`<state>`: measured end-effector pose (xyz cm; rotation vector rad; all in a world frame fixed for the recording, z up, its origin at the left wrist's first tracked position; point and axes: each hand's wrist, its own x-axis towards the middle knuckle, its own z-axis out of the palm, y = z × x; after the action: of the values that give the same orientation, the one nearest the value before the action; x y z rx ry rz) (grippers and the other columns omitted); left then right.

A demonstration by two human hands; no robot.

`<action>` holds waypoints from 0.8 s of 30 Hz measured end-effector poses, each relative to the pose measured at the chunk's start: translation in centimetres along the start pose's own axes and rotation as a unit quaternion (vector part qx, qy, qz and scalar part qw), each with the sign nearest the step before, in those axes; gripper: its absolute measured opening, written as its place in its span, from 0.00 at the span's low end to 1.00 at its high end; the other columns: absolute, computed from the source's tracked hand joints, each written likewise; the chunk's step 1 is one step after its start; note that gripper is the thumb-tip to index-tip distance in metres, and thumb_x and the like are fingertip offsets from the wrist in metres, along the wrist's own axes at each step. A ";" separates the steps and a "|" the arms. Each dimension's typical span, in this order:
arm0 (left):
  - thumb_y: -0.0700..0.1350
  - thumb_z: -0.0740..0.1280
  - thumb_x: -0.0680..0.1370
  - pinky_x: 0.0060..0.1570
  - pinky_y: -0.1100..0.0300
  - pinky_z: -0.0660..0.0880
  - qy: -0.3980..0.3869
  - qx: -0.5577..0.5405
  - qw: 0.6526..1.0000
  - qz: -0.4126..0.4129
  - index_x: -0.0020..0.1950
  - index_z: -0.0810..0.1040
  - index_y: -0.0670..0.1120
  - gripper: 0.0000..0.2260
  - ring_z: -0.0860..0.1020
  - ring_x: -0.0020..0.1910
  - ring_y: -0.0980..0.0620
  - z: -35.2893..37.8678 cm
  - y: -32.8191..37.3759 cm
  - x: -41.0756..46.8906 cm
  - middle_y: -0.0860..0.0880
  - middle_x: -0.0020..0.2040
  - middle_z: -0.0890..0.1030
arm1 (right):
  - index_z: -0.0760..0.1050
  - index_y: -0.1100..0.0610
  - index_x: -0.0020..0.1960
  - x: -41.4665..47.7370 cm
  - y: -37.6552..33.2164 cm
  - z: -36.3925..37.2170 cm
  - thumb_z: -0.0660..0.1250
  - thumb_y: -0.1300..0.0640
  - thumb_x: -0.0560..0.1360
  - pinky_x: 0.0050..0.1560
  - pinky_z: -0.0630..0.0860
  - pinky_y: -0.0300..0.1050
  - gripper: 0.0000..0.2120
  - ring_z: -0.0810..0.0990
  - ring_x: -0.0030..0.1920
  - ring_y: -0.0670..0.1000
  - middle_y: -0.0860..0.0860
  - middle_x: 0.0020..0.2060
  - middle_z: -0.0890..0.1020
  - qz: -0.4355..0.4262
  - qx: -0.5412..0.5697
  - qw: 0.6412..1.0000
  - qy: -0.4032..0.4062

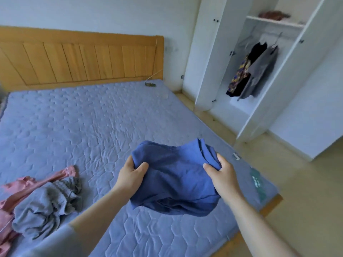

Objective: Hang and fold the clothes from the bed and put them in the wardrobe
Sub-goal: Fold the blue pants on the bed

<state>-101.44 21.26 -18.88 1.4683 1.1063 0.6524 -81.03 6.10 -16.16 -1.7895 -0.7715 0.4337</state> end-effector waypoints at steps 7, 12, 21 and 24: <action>0.45 0.63 0.78 0.38 0.65 0.70 -0.086 -0.031 0.987 0.130 0.52 0.73 0.58 0.08 0.78 0.45 0.59 10.5 14.8 -1.6 0.55 0.47 0.81 | 0.77 0.41 0.51 0.7 -7.3 -16.1 0.66 0.65 0.74 0.39 0.75 0.29 0.18 0.82 0.43 0.39 0.38 0.43 0.84 -0.080 0.035 0.989 0.121; 0.45 0.63 0.77 0.42 0.64 0.72 -0.146 -0.069 0.964 0.209 0.56 0.74 0.60 0.11 0.78 0.49 0.60 19.6 23.0 -5.3 0.57 0.49 0.82 | 0.76 0.44 0.56 0.2 -9.9 -28.6 0.66 0.65 0.75 0.38 0.73 0.26 0.18 0.81 0.42 0.35 0.35 0.43 0.83 -0.127 0.030 0.975 0.182; 0.43 0.64 0.77 0.41 0.66 0.71 -0.189 -0.108 0.928 0.303 0.52 0.75 0.56 0.08 0.78 0.45 0.61 35.7 34.0 -11.5 0.58 0.45 0.82 | 0.77 0.39 0.59 -0.2 -12.4 -48.7 0.67 0.61 0.75 0.45 0.76 0.38 0.19 0.82 0.48 0.40 0.37 0.49 0.83 -0.169 0.007 0.957 0.237; 0.43 0.64 0.77 0.39 0.69 0.73 -0.212 -0.115 0.919 0.313 0.52 0.75 0.57 0.09 0.79 0.43 0.63 40.4 36.2 -12.2 0.59 0.42 0.82 | 0.77 0.38 0.59 0.5 -11.7 -53.4 0.67 0.61 0.75 0.46 0.76 0.38 0.20 0.82 0.49 0.40 0.37 0.50 0.83 -0.172 0.007 0.951 0.256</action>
<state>-61.21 -4.86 9.29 1.6536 0.1976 0.8152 -50.55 -28.47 13.32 -1.6072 -0.6833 -0.2514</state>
